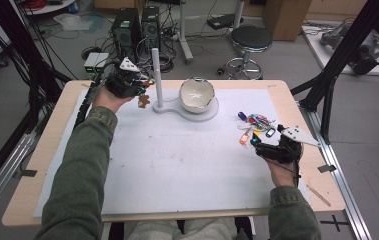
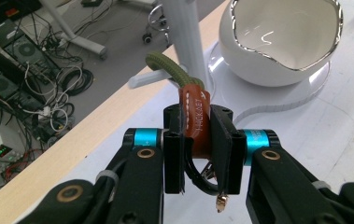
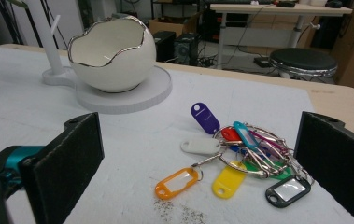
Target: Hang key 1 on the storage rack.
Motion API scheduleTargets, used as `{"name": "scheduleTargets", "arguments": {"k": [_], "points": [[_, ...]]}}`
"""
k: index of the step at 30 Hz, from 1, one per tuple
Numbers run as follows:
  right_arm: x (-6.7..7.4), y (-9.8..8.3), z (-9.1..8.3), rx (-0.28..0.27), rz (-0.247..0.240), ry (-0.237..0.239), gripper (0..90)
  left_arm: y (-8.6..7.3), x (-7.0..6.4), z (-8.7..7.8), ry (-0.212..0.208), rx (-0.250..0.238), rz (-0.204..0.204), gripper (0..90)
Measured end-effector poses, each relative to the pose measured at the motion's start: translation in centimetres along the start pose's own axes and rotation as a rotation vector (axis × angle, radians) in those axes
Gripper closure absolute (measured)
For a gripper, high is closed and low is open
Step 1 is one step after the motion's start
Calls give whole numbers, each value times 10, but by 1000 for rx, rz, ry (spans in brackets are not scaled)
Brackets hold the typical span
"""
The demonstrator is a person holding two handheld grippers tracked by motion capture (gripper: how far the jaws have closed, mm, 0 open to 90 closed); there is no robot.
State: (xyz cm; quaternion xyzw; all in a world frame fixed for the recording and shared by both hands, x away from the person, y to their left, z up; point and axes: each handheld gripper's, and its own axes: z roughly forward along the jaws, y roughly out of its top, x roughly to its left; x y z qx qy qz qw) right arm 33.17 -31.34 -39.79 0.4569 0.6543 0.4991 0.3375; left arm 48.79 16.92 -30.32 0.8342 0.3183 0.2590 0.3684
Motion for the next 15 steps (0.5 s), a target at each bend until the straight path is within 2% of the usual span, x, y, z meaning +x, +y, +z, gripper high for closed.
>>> {"name": "scheduleTargets", "arguments": {"k": [6, 15], "points": [[-1, 0, 0, 0, 0, 0, 4, -1, -2, 6, -9, 14, -5, 757], [0, 0, 0, 2, -3, 3, 4, -8, -2, 16, -33, 18, -46, 759]]}}
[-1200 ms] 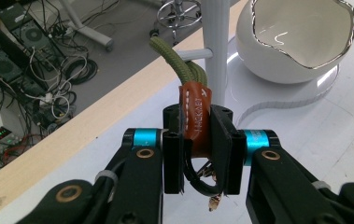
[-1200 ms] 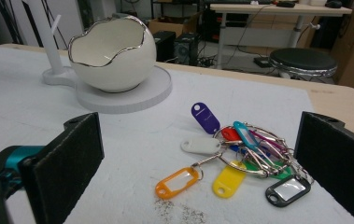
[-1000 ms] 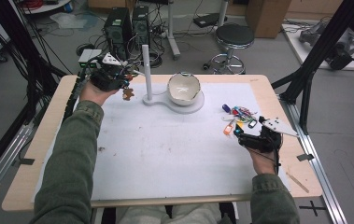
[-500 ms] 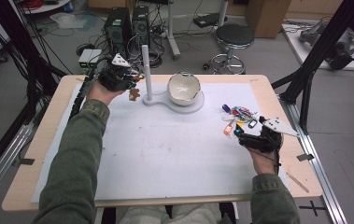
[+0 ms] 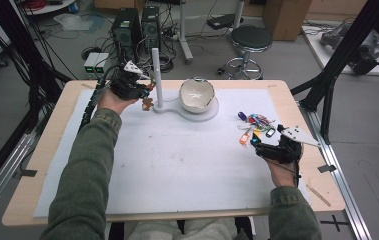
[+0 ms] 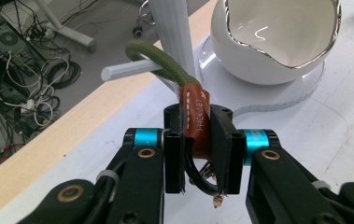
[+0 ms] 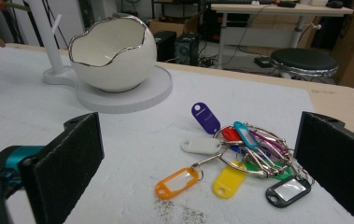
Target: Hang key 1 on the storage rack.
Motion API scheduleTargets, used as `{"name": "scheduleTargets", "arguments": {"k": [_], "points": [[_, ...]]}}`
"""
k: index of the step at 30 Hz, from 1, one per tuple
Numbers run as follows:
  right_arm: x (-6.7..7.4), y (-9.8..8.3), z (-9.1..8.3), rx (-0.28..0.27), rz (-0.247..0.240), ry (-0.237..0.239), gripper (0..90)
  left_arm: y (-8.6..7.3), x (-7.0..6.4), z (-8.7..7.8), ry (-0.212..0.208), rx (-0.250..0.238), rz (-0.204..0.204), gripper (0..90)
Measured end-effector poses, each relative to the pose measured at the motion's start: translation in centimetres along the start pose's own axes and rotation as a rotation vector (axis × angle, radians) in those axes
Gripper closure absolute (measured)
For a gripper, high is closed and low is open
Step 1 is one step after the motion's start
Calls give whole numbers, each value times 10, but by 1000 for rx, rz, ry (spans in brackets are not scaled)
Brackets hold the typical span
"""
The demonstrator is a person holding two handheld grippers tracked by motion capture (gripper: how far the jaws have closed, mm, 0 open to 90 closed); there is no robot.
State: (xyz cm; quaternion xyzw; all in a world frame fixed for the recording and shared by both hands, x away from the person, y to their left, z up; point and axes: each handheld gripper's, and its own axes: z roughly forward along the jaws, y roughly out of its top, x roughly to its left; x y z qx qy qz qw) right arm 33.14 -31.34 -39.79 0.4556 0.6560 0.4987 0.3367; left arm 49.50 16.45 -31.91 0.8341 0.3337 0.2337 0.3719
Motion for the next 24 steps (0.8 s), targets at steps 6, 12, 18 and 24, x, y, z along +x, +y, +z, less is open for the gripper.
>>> {"name": "scheduleTargets", "arguments": {"k": [6, 12, 18, 24], "points": [[0, 0, 0, 2, 0, -1, 4, -2, -1, 5, -15, 20, -9, 759], [0, 0, 0, 2, 1, 0, 4, -3, -1, 9, -30, 30, -21, 757], [0, 0, 0, 2, 1, 0, 4, -4, 1, 8, -53, 40, -62, 739], [-1, 0, 0, 2, 0, -2, 4, -4, 3, 10, -72, 47, -113, 609]]}}
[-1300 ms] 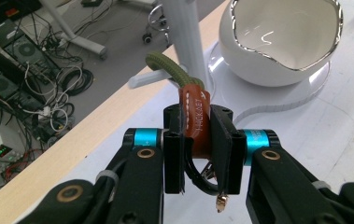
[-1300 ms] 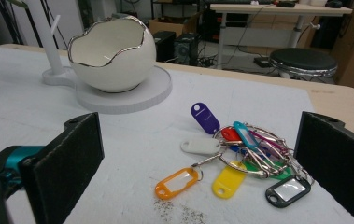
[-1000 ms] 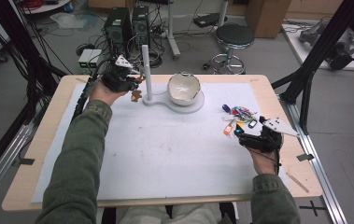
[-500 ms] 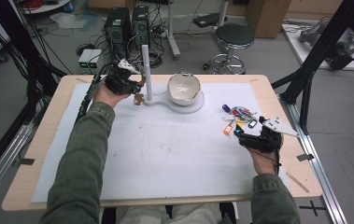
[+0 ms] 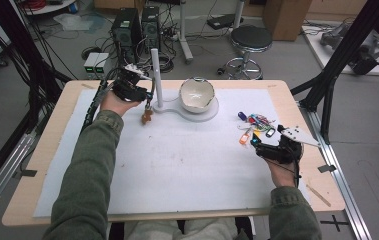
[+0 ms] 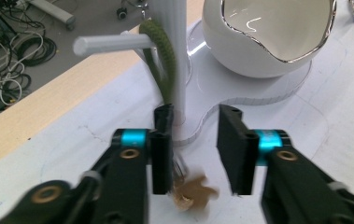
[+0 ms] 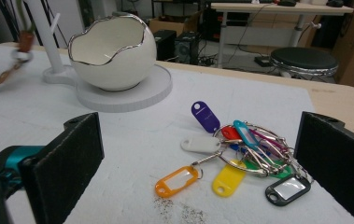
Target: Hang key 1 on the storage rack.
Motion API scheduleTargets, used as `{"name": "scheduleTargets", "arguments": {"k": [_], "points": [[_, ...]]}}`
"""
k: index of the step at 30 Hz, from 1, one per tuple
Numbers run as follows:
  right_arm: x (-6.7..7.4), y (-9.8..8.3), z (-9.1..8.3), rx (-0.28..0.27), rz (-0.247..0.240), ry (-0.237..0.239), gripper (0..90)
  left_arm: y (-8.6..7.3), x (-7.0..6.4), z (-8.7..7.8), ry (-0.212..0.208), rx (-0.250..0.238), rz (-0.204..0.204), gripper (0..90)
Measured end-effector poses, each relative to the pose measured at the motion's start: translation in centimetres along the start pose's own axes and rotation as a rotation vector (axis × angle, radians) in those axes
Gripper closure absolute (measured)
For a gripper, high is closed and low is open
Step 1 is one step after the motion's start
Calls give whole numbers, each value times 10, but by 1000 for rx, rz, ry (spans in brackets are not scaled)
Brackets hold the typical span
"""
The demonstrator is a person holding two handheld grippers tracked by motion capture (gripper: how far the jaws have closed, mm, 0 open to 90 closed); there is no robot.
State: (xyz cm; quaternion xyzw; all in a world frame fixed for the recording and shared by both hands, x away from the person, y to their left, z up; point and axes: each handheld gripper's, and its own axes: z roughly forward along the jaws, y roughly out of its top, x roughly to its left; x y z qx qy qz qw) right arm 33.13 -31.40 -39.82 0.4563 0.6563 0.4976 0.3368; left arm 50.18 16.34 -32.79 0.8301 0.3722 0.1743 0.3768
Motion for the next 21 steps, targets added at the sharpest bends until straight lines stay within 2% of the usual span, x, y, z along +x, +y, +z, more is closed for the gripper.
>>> {"name": "scheduleTargets", "arguments": {"k": [5, 8, 12, 14, 16, 17, 21], "points": [[0, 0, -1, -1, 3, -1, 4, 1, -1, 0, 8, -10, -16, 469], [-1, 0, -1, 2, 3, -1, 4, 2, -2, -3, 22, -22, -30, 349], [-1, 0, -2, 2, 3, -2, 4, 3, -3, -7, 24, -36, -41, 285], [-1, 0, -2, -2, 1, -4, 4, 3, -3, -7, 10, -15, -75, 242], [-1, 0, -2, -4, 4, -4, 4, 2, -5, -7, 23, 10, -79, 178], [-1, 0, -2, -4, 5, -5, 4, 1, -7, -7, 40, 3, -83, 136], [-1, 0, -3, -2, 6, -3, 4, -5, -5, -11, 49, -22, -116, 55]]}}
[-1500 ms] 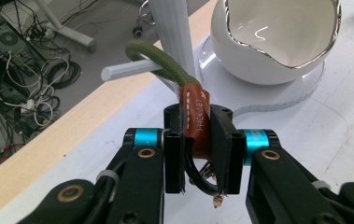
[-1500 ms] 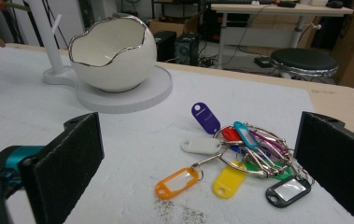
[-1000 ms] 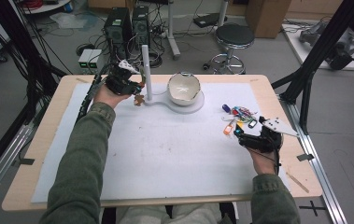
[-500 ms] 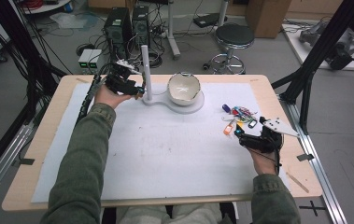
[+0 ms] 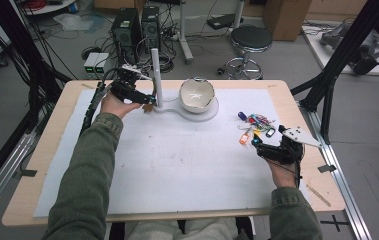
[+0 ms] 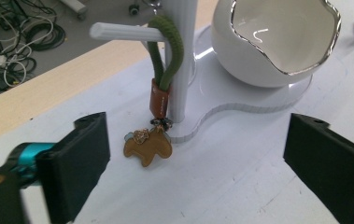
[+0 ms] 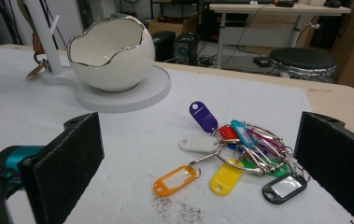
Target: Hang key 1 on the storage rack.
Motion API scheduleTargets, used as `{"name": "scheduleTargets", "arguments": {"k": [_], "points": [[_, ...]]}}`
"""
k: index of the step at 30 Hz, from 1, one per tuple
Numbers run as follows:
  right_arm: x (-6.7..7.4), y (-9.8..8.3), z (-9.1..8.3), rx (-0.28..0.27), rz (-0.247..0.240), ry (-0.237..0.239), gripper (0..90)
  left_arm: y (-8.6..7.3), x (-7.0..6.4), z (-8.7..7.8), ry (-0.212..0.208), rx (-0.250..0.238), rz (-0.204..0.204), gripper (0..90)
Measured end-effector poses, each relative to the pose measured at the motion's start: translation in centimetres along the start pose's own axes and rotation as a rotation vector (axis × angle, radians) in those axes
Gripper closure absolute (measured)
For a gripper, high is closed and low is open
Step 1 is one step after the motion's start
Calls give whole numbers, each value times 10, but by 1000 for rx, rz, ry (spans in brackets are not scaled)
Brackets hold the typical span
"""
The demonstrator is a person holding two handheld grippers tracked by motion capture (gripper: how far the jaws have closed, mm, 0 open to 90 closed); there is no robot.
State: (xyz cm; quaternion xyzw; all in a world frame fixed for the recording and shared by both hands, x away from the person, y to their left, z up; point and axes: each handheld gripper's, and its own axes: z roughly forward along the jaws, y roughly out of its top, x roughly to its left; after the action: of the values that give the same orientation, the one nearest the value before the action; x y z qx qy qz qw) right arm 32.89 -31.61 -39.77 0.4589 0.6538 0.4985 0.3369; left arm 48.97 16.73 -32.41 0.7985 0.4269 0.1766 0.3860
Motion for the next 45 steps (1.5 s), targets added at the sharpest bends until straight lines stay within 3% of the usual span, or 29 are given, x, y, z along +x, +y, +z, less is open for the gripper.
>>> {"name": "scheduleTargets", "arguments": {"k": [2, 5, 19, 25, 32, 35, 45], "points": [[0, 0, 0, -1, -1, 0, 4, -3, 1, -2, 3, 3, -15, 30], [0, 0, 0, -1, 0, 0, 4, -6, 1, -5, 14, 15, -6, 16], [-1, 0, -1, -6, 2, -5, 4, -25, 1, -27, 16, -57, -13, 17], [-1, 0, -1, -10, 2, -7, 4, -34, 1, -37, 44, -81, -19, 17], [-1, 0, -2, -12, 2, -9, 4, -48, 0, -47, 47, -118, -35, 17], [-1, 0, -2, -9, 3, -10, 4, -54, -2, -50, 53, -113, -21, 17], [0, 0, -1, -5, 0, -5, 4, -70, -4, -64, 82, -168, -28, 17]]}}
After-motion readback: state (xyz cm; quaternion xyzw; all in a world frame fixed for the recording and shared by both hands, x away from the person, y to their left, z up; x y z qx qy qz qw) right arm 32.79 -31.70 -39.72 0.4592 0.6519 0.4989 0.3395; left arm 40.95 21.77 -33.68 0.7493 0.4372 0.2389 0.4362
